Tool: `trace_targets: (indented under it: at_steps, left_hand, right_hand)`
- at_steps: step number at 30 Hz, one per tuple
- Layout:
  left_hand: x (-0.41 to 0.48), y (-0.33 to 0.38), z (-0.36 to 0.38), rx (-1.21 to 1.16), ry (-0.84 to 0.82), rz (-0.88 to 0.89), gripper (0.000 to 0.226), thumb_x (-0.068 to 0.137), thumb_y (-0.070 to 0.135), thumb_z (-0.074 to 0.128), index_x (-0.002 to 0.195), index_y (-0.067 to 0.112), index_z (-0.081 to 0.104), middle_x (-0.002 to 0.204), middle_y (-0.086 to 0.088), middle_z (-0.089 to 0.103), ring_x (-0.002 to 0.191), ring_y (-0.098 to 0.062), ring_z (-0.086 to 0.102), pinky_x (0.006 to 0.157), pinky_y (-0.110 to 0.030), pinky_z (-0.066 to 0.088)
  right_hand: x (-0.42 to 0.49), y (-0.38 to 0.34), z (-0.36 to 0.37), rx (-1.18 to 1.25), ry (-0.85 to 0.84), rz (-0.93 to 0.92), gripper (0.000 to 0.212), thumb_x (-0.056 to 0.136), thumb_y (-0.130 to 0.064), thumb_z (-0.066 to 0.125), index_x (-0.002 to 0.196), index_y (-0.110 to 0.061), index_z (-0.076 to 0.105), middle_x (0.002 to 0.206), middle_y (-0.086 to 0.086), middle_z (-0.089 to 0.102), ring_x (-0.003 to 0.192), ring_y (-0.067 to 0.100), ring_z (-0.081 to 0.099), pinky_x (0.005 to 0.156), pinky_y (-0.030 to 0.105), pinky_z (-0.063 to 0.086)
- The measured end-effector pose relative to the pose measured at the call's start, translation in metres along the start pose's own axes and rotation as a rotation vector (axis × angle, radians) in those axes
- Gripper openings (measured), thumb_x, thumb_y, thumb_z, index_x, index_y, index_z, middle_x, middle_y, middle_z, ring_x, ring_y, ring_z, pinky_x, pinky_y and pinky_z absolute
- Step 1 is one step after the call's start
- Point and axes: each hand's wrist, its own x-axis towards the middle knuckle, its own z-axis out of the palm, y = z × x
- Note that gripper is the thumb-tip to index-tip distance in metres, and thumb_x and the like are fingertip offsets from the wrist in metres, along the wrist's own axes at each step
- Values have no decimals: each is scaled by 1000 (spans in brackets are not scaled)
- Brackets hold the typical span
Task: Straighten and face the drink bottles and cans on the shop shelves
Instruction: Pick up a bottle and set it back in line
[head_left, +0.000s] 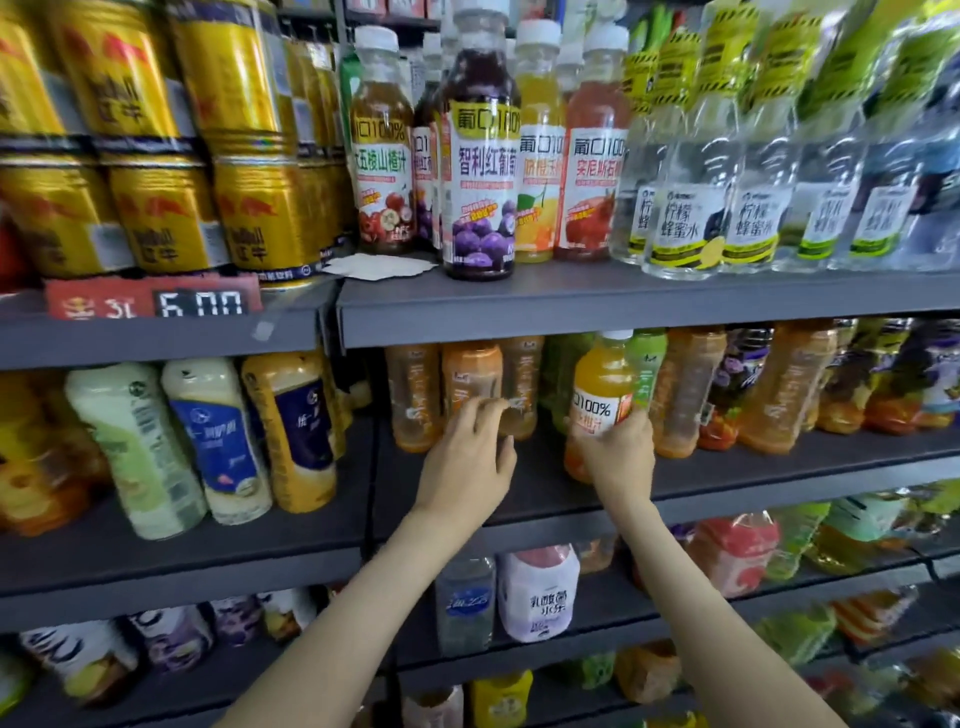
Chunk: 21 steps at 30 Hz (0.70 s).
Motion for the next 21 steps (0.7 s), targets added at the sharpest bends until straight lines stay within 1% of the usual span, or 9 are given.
trace_targets:
  at_steps: [3,6,9,11,12,15,18,20,21]
  left_hand:
    - [0,-5,-14,-19,1,44,37,95,26,48,131,17,48,132,1,45,116,-17,51,76,-18,38]
    - [-2,-9,-29,-80,14,115,37,94,26,51,129,16,49,129,1,48,116,-15,51,87,-21,44]
    - [-7,-8,-42,-163,-31,185,41,91,28,53,131,18,48,130,2,47,119,-10,46,96,-13,33]
    - [-11,-8,-51,-225,-55,235,43,91,29,50,132,17,47,131,3,47,120,-3,43,99,-6,28]
    - [-12,-7,-56,-253,-50,255,43,91,29,49,132,16,47,131,3,48,120,-1,43,100,-5,28]
    - [-10,-5,-76,-309,73,316,38,91,21,51,128,13,50,126,1,52,117,-5,50,98,-15,40]
    - [6,2,-100,-321,304,367,32,91,16,52,121,9,55,115,0,56,109,-9,56,95,-21,45]
    - [22,9,-116,-329,389,312,33,91,18,53,123,10,53,113,3,54,106,-9,56,93,-19,46]
    - [30,14,-123,-347,384,234,37,91,19,54,127,13,49,115,6,52,106,-6,55,92,-17,45]
  right_hand:
    - [-11,2,-11,35,-63,-51,62,71,-38,78,116,-9,47,112,13,58,101,31,58,80,42,51]
    - [-34,-5,-23,124,-131,-164,52,69,-34,81,109,-16,54,100,1,61,91,18,60,72,31,47]
    - [-61,-22,-32,246,-187,-269,46,67,-28,83,105,-20,58,97,-8,64,89,-2,61,73,17,48]
    - [-75,-41,-37,325,-160,-340,45,65,-28,82,102,-19,58,95,-10,64,91,-10,59,73,6,44]
    - [-80,-53,-41,366,-141,-369,44,64,-30,80,101,-17,58,93,-12,64,90,-13,59,72,3,43]
    - [-88,-86,-57,476,-110,-428,45,64,-34,79,98,-13,60,93,-16,66,90,-10,61,73,5,45]
    - [-85,-122,-80,560,-87,-444,42,62,-43,79,94,-24,61,91,-20,71,88,-4,65,72,10,49]
    - [-78,-147,-96,627,-95,-432,39,62,-41,84,91,-29,60,87,-28,69,85,-6,66,69,9,49]
    - [-72,-159,-103,654,-105,-424,40,61,-39,84,91,-29,60,85,-29,69,84,-7,65,69,9,49]
